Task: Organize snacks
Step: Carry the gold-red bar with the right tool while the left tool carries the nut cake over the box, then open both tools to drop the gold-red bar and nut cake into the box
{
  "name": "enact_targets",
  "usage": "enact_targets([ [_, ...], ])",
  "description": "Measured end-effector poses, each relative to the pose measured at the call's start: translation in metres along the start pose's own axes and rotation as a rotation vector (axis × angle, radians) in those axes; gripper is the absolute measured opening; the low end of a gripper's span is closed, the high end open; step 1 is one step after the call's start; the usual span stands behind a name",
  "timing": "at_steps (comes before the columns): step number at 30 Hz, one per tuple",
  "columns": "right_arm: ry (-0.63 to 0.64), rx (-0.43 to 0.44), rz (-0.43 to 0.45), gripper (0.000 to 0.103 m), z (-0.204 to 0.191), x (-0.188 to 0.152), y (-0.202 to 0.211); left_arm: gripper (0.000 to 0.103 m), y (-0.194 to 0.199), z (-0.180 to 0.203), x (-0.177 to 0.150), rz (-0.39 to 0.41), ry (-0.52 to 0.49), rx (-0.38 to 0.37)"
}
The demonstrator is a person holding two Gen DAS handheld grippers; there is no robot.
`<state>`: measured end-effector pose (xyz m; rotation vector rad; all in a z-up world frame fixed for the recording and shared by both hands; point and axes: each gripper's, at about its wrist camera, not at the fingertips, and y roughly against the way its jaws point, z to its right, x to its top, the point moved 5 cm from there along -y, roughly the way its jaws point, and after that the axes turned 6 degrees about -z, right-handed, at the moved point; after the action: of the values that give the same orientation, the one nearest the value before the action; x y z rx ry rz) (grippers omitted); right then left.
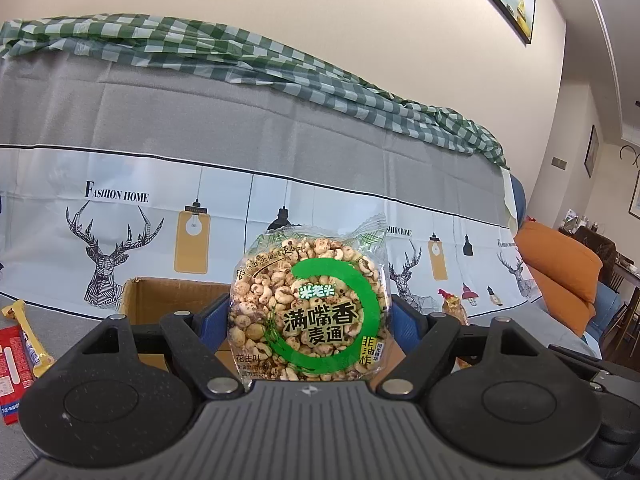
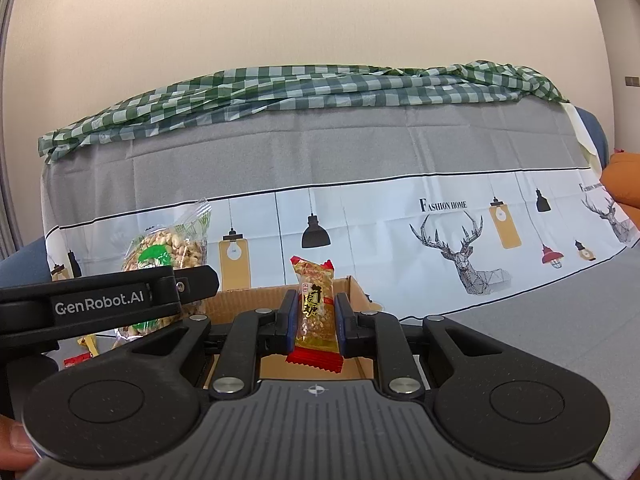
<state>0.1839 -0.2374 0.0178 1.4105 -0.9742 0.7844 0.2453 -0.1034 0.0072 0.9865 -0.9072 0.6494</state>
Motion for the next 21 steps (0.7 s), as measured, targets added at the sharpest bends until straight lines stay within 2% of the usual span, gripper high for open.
enact_targets([
  [18,0.007,-0.001,0.005,0.020,-0.0010,-0.0003,0.0003,0.084,-0.0012,0.0005,-0.0002,-0.007,0.008,-0.027],
  [20,0.002,-0.006,-0.001,0.020,0.0000,-0.0005,-0.0004,0.089,-0.0013,0.0003,0.0007,-0.003,0.005,-0.023],
  [21,-0.002,-0.010,-0.004,0.024,0.0006,-0.0006,-0.0007,0.091,-0.0009,0.0002,0.0011,0.000,0.007,-0.023],
])
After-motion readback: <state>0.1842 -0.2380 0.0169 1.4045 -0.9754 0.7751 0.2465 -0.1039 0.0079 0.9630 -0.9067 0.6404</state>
